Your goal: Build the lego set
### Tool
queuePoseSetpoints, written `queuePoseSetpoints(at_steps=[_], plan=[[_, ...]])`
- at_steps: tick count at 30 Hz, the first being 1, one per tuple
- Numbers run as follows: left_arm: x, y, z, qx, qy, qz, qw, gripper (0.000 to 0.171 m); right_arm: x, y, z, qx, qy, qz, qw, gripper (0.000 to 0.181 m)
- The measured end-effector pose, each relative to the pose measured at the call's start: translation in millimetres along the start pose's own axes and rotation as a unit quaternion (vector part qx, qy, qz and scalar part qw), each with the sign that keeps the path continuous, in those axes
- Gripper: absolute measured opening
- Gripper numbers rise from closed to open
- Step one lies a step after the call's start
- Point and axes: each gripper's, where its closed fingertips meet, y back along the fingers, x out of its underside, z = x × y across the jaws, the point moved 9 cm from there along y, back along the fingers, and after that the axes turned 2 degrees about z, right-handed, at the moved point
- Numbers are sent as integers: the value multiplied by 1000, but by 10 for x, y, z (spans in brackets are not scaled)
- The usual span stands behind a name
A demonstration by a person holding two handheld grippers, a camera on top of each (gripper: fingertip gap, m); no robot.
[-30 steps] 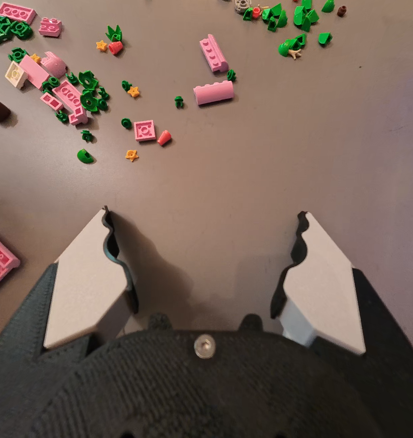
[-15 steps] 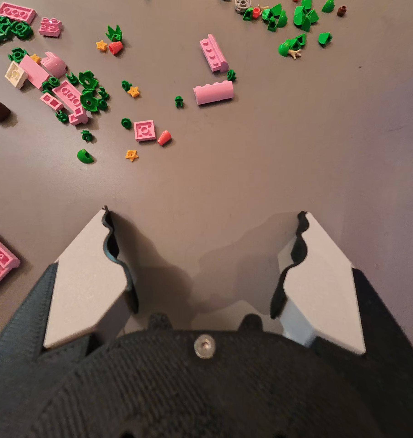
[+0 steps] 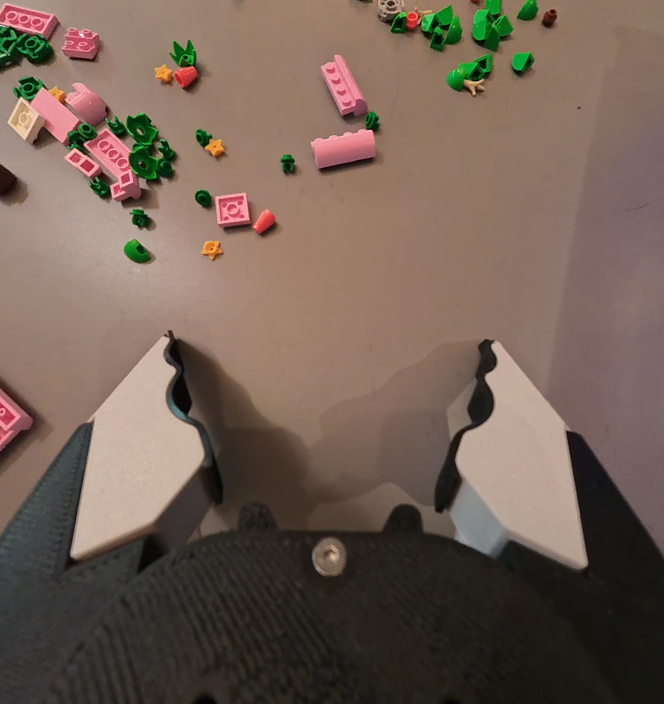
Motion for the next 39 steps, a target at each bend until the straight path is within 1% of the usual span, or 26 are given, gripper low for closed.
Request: queuePoseSetpoints(at_steps=[5,11,20,30,36,39], plan=[[65,33,92,-7,18,-1,1000,41,1,-1,0,0,0,0,1000,149],[110,18,150,11,49,-13,999,41,1,0,0,0,0,0,1000,149],[68,33,98,3,34,-11,999,41,2,0,1,0,0,0,1000,149],[69,54,123,0,40,-15,999,41,2,3,1,0,0,0,1000,149],[110,10,131,4,46,-11,999,41,2,5,1,0,0,0,1000,149],[169,-47,143,2,49,3,999,42,2,5,1,0,0,0,1000,149]])
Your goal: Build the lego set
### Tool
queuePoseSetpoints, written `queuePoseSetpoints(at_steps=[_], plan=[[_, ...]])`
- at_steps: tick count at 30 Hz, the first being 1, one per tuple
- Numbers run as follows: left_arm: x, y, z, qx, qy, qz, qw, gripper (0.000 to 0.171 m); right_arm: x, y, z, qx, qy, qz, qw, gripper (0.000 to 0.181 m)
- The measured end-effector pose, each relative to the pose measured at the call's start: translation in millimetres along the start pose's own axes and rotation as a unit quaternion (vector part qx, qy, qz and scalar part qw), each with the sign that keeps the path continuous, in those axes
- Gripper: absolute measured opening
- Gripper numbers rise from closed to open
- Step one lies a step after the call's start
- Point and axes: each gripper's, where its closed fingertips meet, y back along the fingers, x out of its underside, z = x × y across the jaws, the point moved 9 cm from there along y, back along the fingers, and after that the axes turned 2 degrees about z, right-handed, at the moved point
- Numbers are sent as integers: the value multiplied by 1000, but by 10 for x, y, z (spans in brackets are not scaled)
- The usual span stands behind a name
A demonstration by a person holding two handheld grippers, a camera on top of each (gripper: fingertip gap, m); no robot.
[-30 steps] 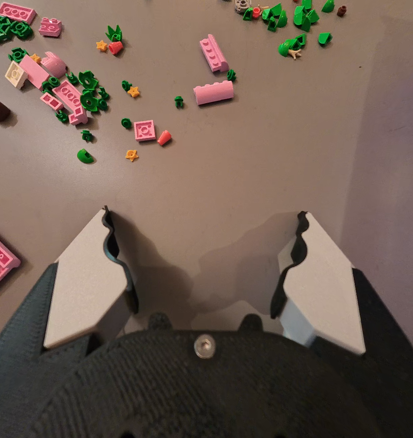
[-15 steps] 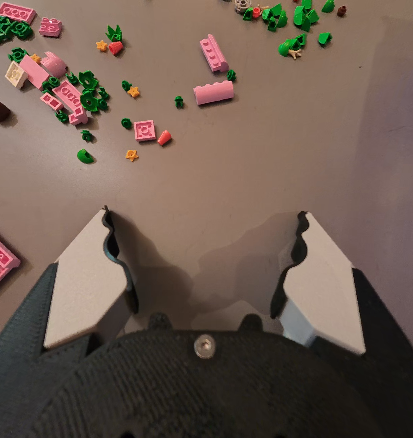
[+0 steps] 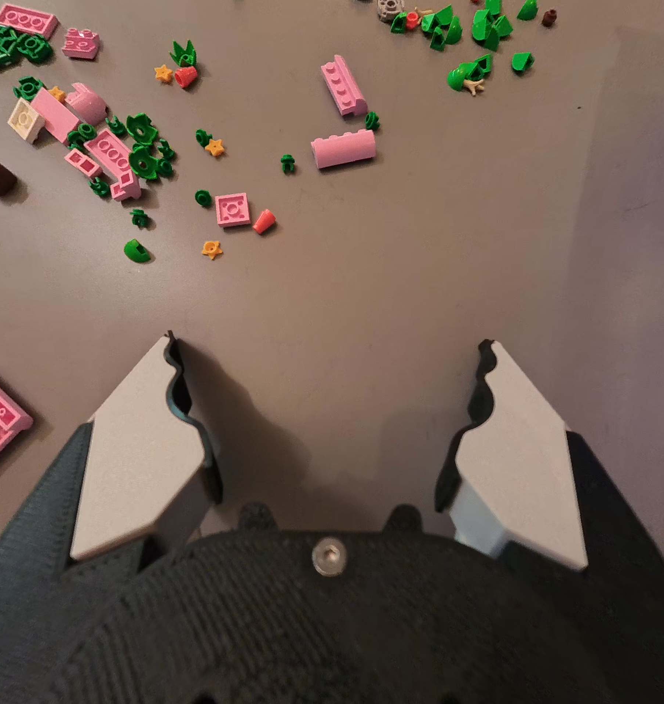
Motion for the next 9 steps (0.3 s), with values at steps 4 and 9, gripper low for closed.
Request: queuePoseSetpoints(at_steps=[4,9], plan=[[72,-82,55,-25,-3,22,999,58,0,0,-1,0,0,0,1000,149],[136,-165,205,-96,13,35,995,99,1,-1,-1,0,0,0,1000,149]])
